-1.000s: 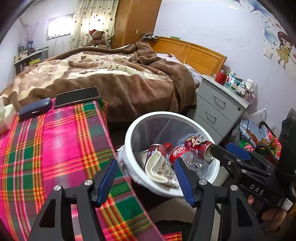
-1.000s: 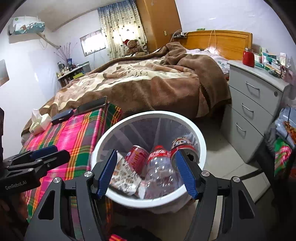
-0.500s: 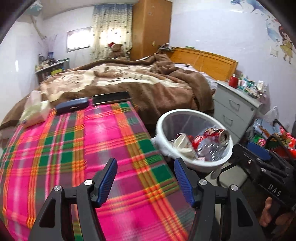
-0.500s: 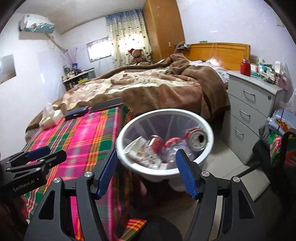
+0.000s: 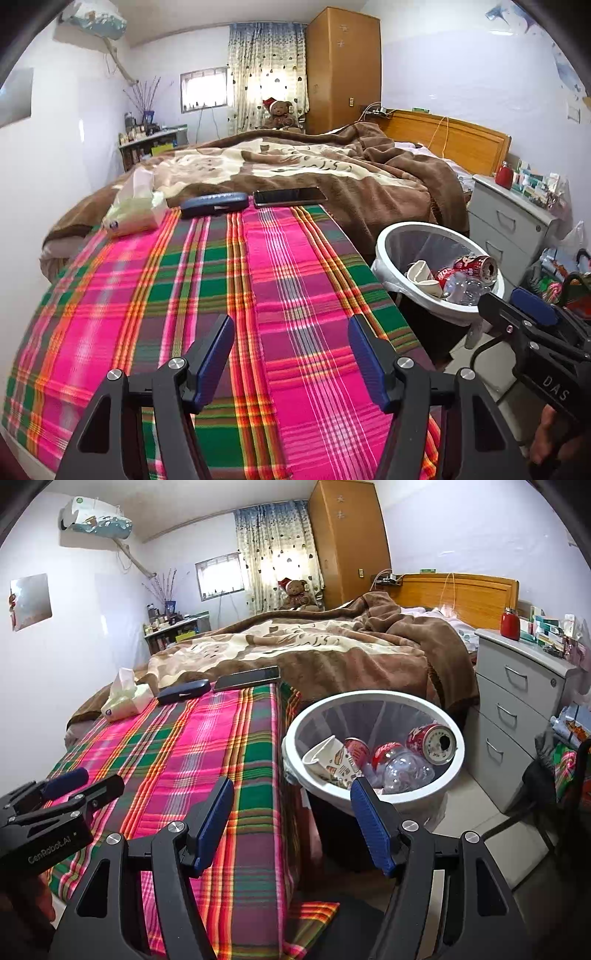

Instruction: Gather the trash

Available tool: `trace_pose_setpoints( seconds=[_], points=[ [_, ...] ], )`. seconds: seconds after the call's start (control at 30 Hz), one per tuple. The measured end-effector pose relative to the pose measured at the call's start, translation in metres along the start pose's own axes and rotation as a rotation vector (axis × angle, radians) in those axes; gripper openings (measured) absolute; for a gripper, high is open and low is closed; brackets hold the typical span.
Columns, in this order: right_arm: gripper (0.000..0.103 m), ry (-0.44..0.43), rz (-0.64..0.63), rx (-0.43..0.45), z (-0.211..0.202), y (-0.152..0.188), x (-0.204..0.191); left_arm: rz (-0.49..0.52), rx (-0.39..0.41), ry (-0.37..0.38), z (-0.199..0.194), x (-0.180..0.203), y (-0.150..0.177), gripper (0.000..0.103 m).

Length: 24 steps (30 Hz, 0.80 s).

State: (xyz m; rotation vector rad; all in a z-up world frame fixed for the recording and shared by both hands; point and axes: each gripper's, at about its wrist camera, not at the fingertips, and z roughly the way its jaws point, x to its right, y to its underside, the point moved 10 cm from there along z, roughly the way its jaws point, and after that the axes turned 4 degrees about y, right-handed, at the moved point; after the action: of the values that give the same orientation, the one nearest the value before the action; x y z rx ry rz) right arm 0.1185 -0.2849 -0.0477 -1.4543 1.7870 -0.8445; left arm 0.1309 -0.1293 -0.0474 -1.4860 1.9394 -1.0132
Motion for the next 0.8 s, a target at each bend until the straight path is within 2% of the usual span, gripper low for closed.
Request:
trace_pose_setpoints(
  seconds=[0.8],
  points=[
    [0.067,-0.012,-0.022,0.01,-0.01,0.01,-0.025,-0.011,0.013,-0.018,-0.009,-0.007,0.012,0.064]
  ],
)
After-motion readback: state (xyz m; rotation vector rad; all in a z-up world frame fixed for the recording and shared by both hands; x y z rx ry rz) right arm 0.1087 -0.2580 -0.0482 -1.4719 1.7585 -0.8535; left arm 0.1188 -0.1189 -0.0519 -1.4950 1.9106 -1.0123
